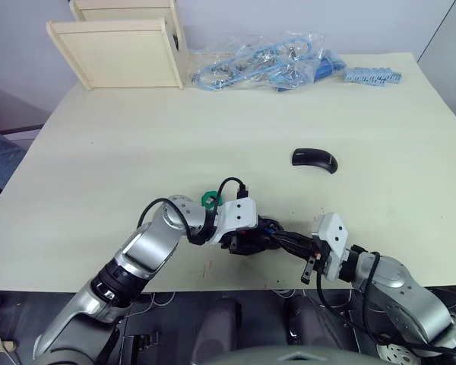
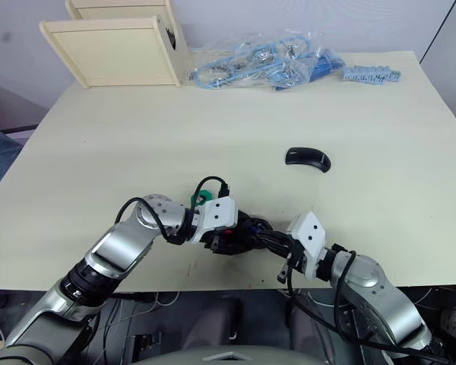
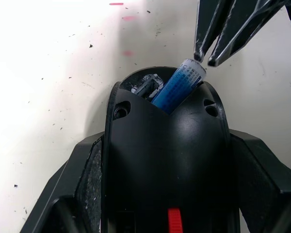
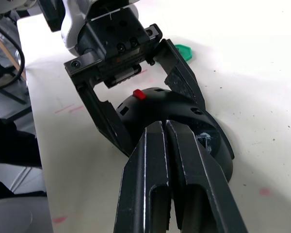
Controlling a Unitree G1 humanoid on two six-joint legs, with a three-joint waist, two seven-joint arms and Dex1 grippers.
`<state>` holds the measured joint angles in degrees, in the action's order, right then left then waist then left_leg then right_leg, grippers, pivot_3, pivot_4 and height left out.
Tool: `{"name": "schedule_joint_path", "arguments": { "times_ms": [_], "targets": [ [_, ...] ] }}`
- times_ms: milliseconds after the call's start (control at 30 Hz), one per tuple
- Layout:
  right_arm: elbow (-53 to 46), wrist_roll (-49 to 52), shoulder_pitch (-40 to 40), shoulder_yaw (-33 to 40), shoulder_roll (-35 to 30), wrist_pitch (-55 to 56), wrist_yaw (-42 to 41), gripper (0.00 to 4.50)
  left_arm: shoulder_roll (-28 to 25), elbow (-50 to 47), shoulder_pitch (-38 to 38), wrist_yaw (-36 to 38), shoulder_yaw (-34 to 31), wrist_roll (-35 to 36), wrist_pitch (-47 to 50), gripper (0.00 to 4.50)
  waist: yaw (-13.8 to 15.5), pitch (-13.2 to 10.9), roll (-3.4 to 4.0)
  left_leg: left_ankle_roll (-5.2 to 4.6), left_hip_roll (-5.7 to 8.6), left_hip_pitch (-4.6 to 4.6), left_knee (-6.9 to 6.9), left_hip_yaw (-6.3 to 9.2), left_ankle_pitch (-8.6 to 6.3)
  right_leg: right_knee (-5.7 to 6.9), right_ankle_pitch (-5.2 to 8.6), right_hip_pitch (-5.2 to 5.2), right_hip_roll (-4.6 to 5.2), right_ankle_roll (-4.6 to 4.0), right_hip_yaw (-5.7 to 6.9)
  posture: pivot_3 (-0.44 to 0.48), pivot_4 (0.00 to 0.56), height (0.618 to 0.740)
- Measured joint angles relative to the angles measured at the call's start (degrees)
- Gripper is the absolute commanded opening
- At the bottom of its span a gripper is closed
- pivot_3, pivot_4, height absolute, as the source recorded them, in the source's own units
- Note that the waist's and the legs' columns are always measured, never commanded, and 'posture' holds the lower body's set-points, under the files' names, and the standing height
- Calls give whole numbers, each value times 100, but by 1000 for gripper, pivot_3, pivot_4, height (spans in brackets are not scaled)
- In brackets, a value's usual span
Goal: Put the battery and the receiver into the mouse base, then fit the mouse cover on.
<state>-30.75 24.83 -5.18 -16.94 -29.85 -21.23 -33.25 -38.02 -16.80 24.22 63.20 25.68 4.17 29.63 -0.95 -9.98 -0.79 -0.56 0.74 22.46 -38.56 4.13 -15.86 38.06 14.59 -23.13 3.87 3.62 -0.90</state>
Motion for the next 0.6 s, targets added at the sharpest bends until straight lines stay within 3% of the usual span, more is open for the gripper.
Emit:
{"name": "schedule_joint_path", "arguments": {
  "times_ms": [367,600],
  "targets": [
    [435,-291,173,-32,305,37,-134,128,-8,0,0,-3,-4,1,47,2939,-7,7,1,0,-1,-10,0,-7,0,5,0,3,-2,0,-8,0,150,740],
    [498,-628,300,-273,210,-51,-243,128,-21,-6,-16,-29,11,-9,126,2939,-24,12,-2,0,-5,-65,15,-20,-1,-3,2,51,-6,-1,-17,0,150,740]
  ]
}}
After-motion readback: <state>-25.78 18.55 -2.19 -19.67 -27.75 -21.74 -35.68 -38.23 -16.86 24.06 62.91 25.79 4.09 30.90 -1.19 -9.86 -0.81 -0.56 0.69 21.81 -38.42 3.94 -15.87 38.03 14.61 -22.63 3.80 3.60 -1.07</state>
